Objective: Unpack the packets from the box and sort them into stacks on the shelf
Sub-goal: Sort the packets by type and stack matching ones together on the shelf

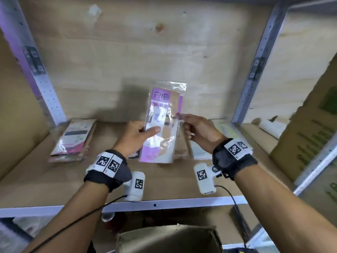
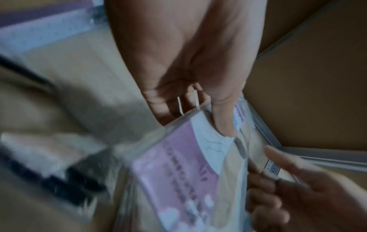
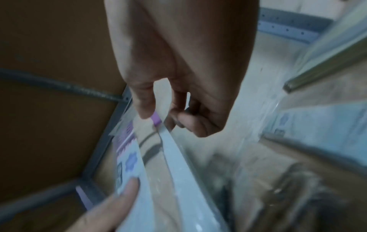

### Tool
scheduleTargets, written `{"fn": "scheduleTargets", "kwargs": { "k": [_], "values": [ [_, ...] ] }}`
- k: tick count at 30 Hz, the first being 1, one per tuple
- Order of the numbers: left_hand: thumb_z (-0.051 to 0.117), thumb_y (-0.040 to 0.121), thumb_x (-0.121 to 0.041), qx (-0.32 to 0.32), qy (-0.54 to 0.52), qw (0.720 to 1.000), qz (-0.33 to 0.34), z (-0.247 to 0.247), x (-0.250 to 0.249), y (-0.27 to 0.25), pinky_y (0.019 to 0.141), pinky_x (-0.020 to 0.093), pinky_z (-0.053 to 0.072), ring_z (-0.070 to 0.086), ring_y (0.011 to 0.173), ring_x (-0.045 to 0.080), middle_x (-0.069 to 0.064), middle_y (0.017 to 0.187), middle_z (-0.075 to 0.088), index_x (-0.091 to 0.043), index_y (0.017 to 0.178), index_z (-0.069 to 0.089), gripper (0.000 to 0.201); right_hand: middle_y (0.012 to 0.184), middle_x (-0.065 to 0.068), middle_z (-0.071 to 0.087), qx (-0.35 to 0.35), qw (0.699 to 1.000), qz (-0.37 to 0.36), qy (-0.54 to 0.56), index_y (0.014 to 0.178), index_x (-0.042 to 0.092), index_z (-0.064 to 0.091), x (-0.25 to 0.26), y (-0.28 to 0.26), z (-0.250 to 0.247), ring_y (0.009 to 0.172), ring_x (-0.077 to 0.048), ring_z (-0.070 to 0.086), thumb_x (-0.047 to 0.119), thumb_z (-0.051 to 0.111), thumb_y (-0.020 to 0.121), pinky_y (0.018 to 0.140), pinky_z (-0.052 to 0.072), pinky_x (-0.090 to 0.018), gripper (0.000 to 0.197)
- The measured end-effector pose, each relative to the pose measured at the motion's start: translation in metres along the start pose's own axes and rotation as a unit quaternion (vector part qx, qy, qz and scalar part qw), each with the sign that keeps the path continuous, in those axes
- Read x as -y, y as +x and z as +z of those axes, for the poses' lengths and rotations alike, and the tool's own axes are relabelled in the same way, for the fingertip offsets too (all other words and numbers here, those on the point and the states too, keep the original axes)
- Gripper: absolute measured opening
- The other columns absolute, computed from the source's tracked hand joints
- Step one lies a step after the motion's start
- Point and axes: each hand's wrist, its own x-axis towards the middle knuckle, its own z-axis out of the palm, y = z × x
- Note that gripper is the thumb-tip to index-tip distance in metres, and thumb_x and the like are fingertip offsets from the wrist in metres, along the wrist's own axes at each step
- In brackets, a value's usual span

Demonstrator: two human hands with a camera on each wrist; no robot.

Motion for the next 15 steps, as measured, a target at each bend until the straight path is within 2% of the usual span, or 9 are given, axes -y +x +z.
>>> {"fn": "scheduleTargets", "kwargs": {
  "k": [2, 3, 4, 6, 8, 9, 12, 14, 15],
  "values": [
    [0.077, 0.085, -0.030, 0.009, -0.029, 0.999, -0.043, 0.018, 0.007, 0.001, 0.080, 0.047, 0.057, 0.064, 0.080, 0.020, 0.020, 0.097, 0.076, 0.006, 0.096, 0.072, 0.038, 0.080, -0.012, 0.068, 0.007, 0.995, -0.011, -0.103, 0.095, 0.012, 0.074, -0.016, -0.009, -0.006, 0.062, -0.013, 0.049, 0.028, 0.072, 0.088, 0.063, 0.037, -0.030, 0.018],
    [0.078, 0.085, -0.029, 0.014, -0.045, 0.997, -0.062, 0.026, 0.012, 0.001, 0.085, 0.048, 0.057, 0.068, 0.086, 0.022, 0.021, 0.104, 0.076, 0.004, 0.101, 0.073, 0.037, 0.086, -0.007, 0.074, 0.010, 0.991, -0.010, -0.136, 0.093, 0.011, 0.072, -0.024, -0.013, -0.010, 0.066, -0.011, 0.059, 0.028, 0.074, 0.087, 0.065, 0.042, -0.026, 0.018],
    [0.079, 0.084, -0.031, 0.025, -0.060, 0.994, -0.084, 0.034, 0.015, -0.001, 0.083, 0.045, 0.058, 0.071, 0.090, 0.025, 0.016, 0.104, 0.077, 0.000, 0.104, 0.073, 0.038, 0.085, 0.000, 0.074, 0.009, 0.989, -0.003, -0.146, 0.090, 0.011, 0.069, -0.032, -0.015, -0.014, 0.071, -0.010, 0.065, 0.026, 0.073, 0.088, 0.065, 0.046, -0.023, 0.016],
    [0.080, 0.082, -0.035, 0.051, -0.082, 0.987, -0.131, 0.048, 0.024, 0.000, 0.079, 0.040, 0.057, 0.075, 0.095, 0.027, 0.005, 0.102, 0.079, -0.010, 0.108, 0.074, 0.036, 0.080, 0.002, 0.072, 0.004, 0.994, 0.022, -0.107, 0.083, 0.015, 0.062, -0.047, -0.016, -0.025, 0.071, -0.012, 0.068, 0.015, 0.068, 0.092, 0.060, 0.049, -0.020, 0.011],
    [0.080, 0.083, -0.038, 0.065, -0.085, 0.983, -0.150, 0.056, 0.029, 0.001, 0.073, 0.035, 0.057, 0.075, 0.089, 0.021, 0.001, 0.101, 0.079, -0.018, 0.108, 0.074, 0.033, 0.073, 0.002, 0.067, -0.007, 0.998, 0.045, -0.053, 0.080, 0.017, 0.058, -0.057, -0.016, -0.033, 0.061, -0.011, 0.061, 0.009, 0.064, 0.093, 0.051, 0.045, -0.019, 0.017],
    [0.080, 0.083, -0.040, 0.057, -0.081, 0.984, -0.148, 0.057, 0.031, 0.004, 0.065, 0.029, 0.056, 0.074, 0.082, 0.015, 0.000, 0.100, 0.079, -0.020, 0.108, 0.074, 0.033, 0.073, 0.000, 0.064, -0.009, 0.998, 0.050, -0.037, 0.080, 0.017, 0.058, -0.058, -0.016, -0.036, 0.059, -0.013, 0.058, 0.008, 0.063, 0.093, 0.051, 0.042, -0.019, 0.017],
    [0.080, 0.082, -0.040, -0.031, -0.101, 0.984, -0.146, 0.050, 0.033, 0.018, 0.056, 0.019, 0.049, 0.067, 0.066, 0.002, -0.004, 0.095, 0.076, -0.019, 0.113, 0.069, 0.038, 0.080, -0.001, 0.065, 0.015, 0.999, 0.035, -0.010, 0.076, 0.023, 0.064, -0.056, -0.012, -0.043, 0.071, -0.016, 0.062, 0.005, 0.062, 0.093, 0.060, 0.047, -0.020, 0.025],
    [0.080, 0.083, -0.033, -0.106, -0.146, 0.973, -0.144, 0.038, 0.036, 0.030, 0.055, 0.020, 0.047, 0.064, 0.064, 0.005, -0.002, 0.093, 0.073, -0.015, 0.112, 0.065, 0.038, 0.083, 0.004, 0.066, 0.040, 0.998, 0.025, -0.034, 0.075, 0.025, 0.067, -0.052, -0.012, -0.045, 0.081, -0.011, 0.064, 0.005, 0.062, 0.093, 0.073, 0.048, -0.017, 0.027],
    [0.081, 0.083, -0.031, -0.129, -0.156, 0.969, -0.141, 0.031, 0.037, 0.035, 0.056, 0.020, 0.047, 0.065, 0.066, 0.007, 0.000, 0.094, 0.072, -0.015, 0.112, 0.065, 0.037, 0.087, 0.004, 0.064, 0.049, 0.996, 0.023, -0.070, 0.080, 0.023, 0.067, -0.051, -0.012, -0.046, 0.086, -0.012, 0.061, 0.005, 0.063, 0.092, 0.082, 0.045, -0.020, 0.022]
  ]
}}
